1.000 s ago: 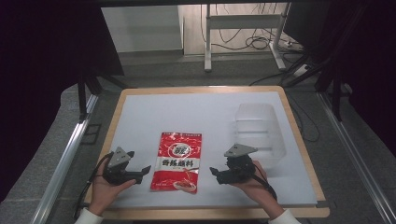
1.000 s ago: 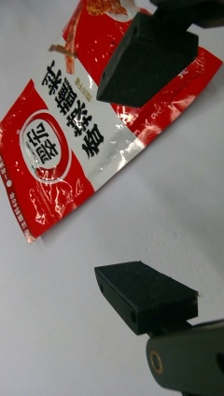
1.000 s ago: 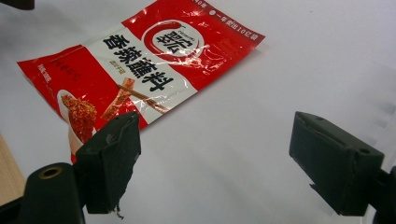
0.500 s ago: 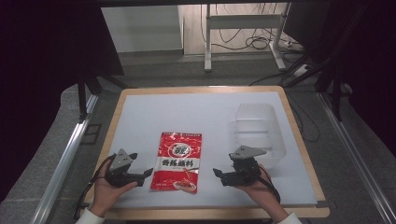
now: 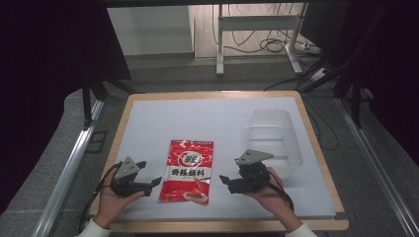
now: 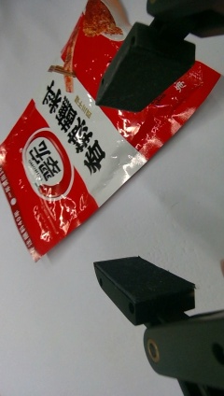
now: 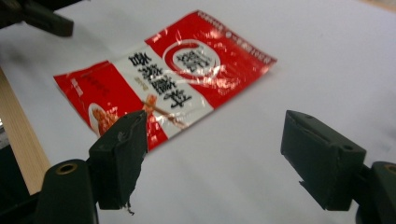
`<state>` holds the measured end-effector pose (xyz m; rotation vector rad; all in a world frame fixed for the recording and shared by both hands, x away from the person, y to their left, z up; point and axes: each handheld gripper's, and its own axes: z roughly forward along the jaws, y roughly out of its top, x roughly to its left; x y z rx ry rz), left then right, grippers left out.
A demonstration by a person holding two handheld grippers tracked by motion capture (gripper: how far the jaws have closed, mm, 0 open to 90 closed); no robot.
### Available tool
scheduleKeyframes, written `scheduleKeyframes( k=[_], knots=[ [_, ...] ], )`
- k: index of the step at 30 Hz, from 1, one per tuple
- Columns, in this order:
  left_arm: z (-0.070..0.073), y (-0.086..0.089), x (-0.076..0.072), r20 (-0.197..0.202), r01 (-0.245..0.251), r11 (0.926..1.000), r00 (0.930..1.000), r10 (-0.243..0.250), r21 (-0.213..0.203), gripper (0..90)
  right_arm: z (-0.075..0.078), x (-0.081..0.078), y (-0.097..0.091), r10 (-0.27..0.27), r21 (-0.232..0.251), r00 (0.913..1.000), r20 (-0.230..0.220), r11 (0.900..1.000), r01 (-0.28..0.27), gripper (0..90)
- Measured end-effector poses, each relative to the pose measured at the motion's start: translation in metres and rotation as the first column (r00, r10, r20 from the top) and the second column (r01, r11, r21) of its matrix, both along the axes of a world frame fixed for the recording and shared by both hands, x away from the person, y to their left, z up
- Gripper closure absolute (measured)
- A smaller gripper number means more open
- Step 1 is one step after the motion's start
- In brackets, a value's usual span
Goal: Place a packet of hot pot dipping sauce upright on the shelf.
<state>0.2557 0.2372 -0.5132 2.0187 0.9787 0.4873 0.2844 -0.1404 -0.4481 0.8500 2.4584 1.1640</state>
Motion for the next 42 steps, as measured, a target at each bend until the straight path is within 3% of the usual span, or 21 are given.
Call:
scheduleKeyframes(
  k=[7,11,14,18,19,24,33,42],
  knots=[
    [0.000,-0.003,0.002,0.004,0.016,0.9999,0.9999,-0.016,0.003,18.3,0.029,0.021,0.002,-0.004,0.002,1.0000,0.004,1.0000,0.004,23.8],
    [-0.001,-0.005,0.004,-0.001,0.019,0.9998,0.9998,-0.019,0.001,18.3,0.037,0.040,0.010,-0.001,-0.004,0.9998,-0.020,1.0000,0.001,22.7],
    [-0.002,-0.008,0.005,-0.007,0.041,0.9989,0.9992,-0.040,0.024,18.3,0.038,0.054,0.020,-0.005,-0.023,0.9992,-0.040,0.9997,0.004,22.1],
    [-0.003,-0.009,0.005,-0.008,0.052,0.9980,0.9986,-0.052,0.035,18.3,0.036,0.072,0.036,-0.001,-0.077,0.9967,-0.081,0.9970,-0.005,21.4],
    [-0.003,-0.009,0.005,-0.005,0.052,0.9980,0.9986,-0.052,0.035,18.3,0.032,0.085,0.044,-0.004,-0.101,0.9924,-0.123,0.9948,-0.008,21.5],
    [-0.004,-0.009,0.005,-0.009,0.056,0.9976,0.9984,-0.056,0.041,18.3,0.024,0.105,0.055,-0.001,-0.132,0.9855,-0.170,0.9910,-0.022,23.7],
    [-0.006,-0.010,0.007,-0.013,0.059,0.9963,0.9982,-0.058,0.063,18.3,0.007,0.139,0.071,-0.010,-0.158,0.9715,-0.237,0.9870,-0.029,28.1],
    [-0.007,-0.010,0.007,-0.012,0.057,0.9957,0.9983,-0.057,0.073,18.4,-0.001,0.157,0.075,-0.031,-0.147,0.9639,-0.264,0.9892,-0.009,33.2]
  ],
)
